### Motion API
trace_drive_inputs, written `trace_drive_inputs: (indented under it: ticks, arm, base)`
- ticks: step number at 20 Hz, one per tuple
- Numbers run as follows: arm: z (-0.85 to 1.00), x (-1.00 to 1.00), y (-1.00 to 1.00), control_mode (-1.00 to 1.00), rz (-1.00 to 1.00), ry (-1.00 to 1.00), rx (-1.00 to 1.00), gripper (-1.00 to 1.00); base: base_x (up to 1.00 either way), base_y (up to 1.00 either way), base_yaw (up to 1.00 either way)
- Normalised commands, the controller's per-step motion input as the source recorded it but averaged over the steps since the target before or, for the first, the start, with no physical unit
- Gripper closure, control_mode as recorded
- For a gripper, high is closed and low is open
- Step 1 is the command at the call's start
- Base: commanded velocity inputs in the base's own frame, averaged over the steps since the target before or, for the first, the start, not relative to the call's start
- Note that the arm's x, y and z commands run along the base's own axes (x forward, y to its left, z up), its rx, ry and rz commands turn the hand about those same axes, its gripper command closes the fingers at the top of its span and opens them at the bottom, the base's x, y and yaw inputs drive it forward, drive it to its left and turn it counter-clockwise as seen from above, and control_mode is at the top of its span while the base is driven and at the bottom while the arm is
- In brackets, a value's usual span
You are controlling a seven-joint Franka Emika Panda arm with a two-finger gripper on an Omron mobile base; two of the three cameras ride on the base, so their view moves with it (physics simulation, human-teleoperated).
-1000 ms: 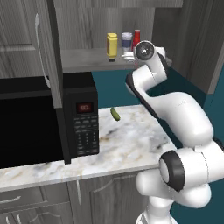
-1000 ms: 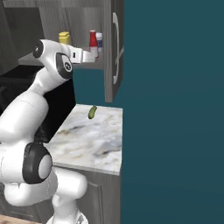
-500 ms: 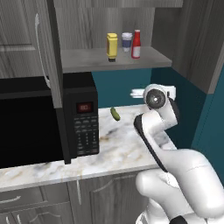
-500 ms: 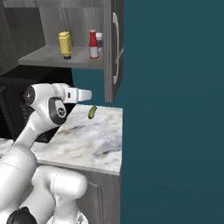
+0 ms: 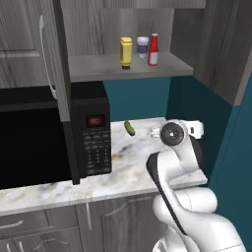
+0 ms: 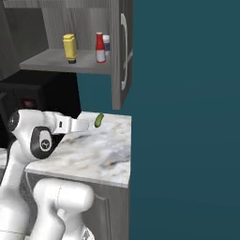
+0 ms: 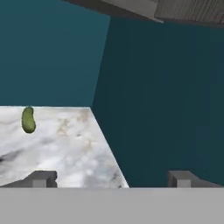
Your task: Pick the mustard and ketchup from the counter and place them in the cabinet.
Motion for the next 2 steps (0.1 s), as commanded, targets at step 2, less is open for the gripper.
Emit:
trace_drive_inputs:
  ticks: [2]
  arm:
    - [-0.99, -1.0, -0.35, -1.0, 0.0, -0.06, -0.03, -1.0]
  base:
    - [0.0, 0.0, 0.0]
